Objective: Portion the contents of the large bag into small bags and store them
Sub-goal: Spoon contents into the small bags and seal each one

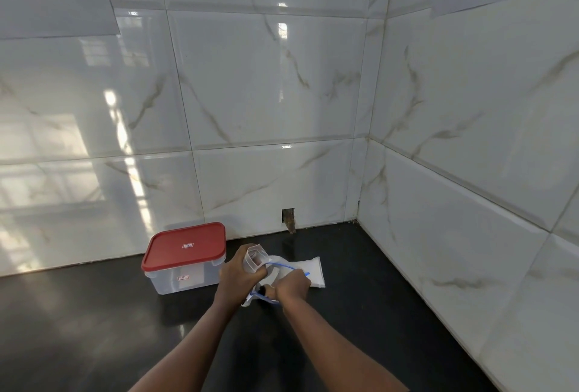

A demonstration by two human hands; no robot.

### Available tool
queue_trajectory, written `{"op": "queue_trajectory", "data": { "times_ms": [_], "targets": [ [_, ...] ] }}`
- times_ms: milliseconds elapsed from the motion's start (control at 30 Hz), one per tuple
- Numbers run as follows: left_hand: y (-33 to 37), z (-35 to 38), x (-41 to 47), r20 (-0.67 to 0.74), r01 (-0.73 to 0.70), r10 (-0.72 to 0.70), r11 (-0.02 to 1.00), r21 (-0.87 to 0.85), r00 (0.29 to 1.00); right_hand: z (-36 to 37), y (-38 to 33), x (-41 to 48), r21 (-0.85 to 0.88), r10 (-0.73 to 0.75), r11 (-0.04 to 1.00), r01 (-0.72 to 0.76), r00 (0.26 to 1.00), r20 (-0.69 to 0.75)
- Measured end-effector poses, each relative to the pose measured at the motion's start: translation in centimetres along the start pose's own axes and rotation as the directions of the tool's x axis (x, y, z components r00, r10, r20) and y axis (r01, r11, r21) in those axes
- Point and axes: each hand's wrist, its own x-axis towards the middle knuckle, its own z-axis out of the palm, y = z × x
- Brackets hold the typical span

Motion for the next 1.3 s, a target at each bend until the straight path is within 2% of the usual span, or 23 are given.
{"op": "queue_trajectory", "data": {
  "times_ms": [267,833,1000,1133,1300],
  "targets": [
    [0.0,0.5,-0.1,-0.003,-0.015,0.015,1.000,0.019,1.000,-0.3,0.7,0.0,-0.063,-0.022,0.998,0.022,1.000,-0.003],
    [-0.2,0.9,0.5,-0.022,0.022,-0.022,1.000,0.000,1.000,-1.9,-0.2,0.6,0.007,-0.013,1.000,0.013,1.000,0.000],
    [0.4,0.4,1.4,-0.097,0.036,-0.038,0.999,-0.020,0.995,-4.3,-1.2,1.3,0.200,-0.026,0.980,0.006,0.995,0.099],
    [0.5,0.1,2.0,-0.091,0.036,-0.037,0.999,-0.019,0.995,-6.9,-2.1,2.0,0.223,-0.051,0.975,0.012,0.984,0.170],
    [0.5,0.0,2.4,-0.083,0.055,-0.057,0.998,-0.029,0.995,-11.4,-4.2,1.5,0.294,-0.024,0.953,-0.073,0.949,0.315]
  ]
}}
